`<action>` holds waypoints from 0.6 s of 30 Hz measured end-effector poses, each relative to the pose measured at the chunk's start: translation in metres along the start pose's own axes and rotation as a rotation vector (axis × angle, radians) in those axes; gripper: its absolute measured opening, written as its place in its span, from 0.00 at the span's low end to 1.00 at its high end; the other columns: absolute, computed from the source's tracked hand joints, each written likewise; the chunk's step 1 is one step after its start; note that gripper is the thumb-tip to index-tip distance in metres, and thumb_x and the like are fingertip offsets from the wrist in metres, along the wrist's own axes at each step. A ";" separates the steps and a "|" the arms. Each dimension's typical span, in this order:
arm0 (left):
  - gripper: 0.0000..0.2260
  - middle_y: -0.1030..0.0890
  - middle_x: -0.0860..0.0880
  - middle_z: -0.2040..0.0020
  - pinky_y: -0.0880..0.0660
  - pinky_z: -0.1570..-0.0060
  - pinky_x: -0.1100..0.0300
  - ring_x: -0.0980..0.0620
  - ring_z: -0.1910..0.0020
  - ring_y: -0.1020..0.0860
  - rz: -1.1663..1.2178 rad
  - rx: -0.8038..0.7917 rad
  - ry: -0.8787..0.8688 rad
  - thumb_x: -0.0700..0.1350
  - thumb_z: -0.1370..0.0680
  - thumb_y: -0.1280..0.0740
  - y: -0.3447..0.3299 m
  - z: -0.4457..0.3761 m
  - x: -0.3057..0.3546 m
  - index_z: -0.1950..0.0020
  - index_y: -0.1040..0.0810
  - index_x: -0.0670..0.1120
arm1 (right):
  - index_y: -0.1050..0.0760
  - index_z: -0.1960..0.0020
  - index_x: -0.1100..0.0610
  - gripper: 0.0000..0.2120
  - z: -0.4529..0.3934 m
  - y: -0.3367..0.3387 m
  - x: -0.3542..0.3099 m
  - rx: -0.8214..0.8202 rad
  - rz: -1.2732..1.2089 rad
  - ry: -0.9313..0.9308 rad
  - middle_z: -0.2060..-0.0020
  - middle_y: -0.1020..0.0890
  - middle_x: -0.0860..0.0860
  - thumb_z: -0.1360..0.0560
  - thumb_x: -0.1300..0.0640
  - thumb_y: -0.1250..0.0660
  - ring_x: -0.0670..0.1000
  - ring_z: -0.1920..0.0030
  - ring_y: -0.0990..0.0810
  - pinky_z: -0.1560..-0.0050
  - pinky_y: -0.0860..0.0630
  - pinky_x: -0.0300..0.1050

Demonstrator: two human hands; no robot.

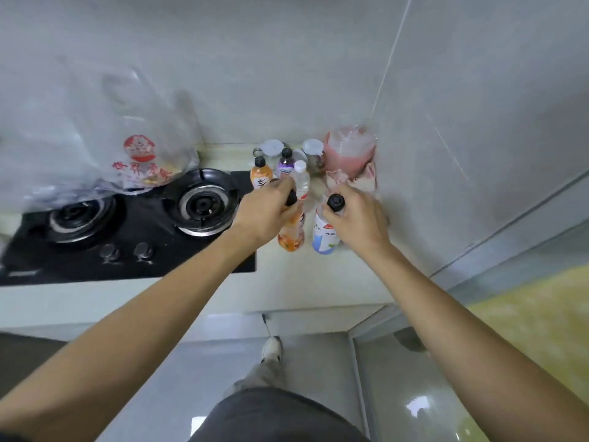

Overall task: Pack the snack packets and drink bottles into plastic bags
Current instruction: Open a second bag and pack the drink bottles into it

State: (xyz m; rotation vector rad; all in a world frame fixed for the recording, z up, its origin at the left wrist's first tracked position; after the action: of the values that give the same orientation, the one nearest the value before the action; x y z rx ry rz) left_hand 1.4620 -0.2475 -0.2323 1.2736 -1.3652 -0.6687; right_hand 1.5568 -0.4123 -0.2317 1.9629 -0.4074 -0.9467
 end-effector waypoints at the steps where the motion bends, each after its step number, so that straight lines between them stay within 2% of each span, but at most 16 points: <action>1: 0.12 0.23 0.49 0.56 0.32 0.68 0.53 0.44 0.62 0.24 -0.012 0.011 0.023 0.57 0.18 0.38 0.008 0.018 -0.005 0.48 0.32 0.49 | 0.24 0.53 0.54 0.10 0.007 -0.003 -0.013 -0.010 -0.013 0.024 0.60 0.18 0.49 0.25 0.47 0.29 0.55 0.60 0.23 0.64 0.36 0.47; 4: 0.11 0.21 0.48 0.55 0.32 0.67 0.54 0.45 0.60 0.23 -0.036 0.035 0.124 0.55 0.18 0.36 0.036 0.071 -0.024 0.48 0.30 0.48 | 0.25 0.53 0.54 0.12 0.028 -0.015 -0.056 -0.068 -0.095 0.095 0.60 0.19 0.49 0.24 0.47 0.29 0.56 0.60 0.22 0.63 0.27 0.51; 7: 0.11 0.20 0.49 0.54 0.29 0.65 0.53 0.44 0.59 0.22 -0.101 0.077 0.249 0.55 0.19 0.35 0.071 0.126 -0.050 0.48 0.29 0.48 | 0.26 0.56 0.54 0.11 0.044 -0.033 -0.112 -0.141 -0.156 0.200 0.64 0.20 0.49 0.25 0.47 0.29 0.55 0.63 0.22 0.63 0.23 0.53; 15: 0.14 0.21 0.49 0.59 0.25 0.66 0.51 0.44 0.63 0.23 -0.252 0.175 0.621 0.59 0.18 0.38 0.171 0.289 -0.155 0.49 0.30 0.48 | 0.27 0.58 0.52 0.10 0.086 -0.103 -0.300 -0.360 -0.251 0.465 0.66 0.22 0.46 0.26 0.49 0.28 0.52 0.64 0.23 0.65 0.29 0.48; 18: 0.13 0.22 0.49 0.58 0.29 0.68 0.53 0.45 0.63 0.23 -0.308 0.210 0.728 0.57 0.18 0.38 0.204 0.358 -0.200 0.50 0.31 0.47 | 0.26 0.58 0.52 0.10 0.105 -0.138 -0.381 -0.440 -0.290 0.551 0.66 0.22 0.46 0.27 0.48 0.28 0.52 0.63 0.23 0.64 0.30 0.47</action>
State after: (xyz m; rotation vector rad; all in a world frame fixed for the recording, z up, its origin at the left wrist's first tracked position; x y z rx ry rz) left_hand 1.0287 -0.1025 -0.1977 1.6980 -0.6543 -0.2117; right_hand 1.2174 -0.1686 -0.2046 1.7945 0.3779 -0.5623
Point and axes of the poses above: each hand's wrist, its own z-axis away from the middle knuckle, its own y-axis out of the back of the hand, x = y × z, the point moved 5 cm from there along -z, towards the middle knuckle
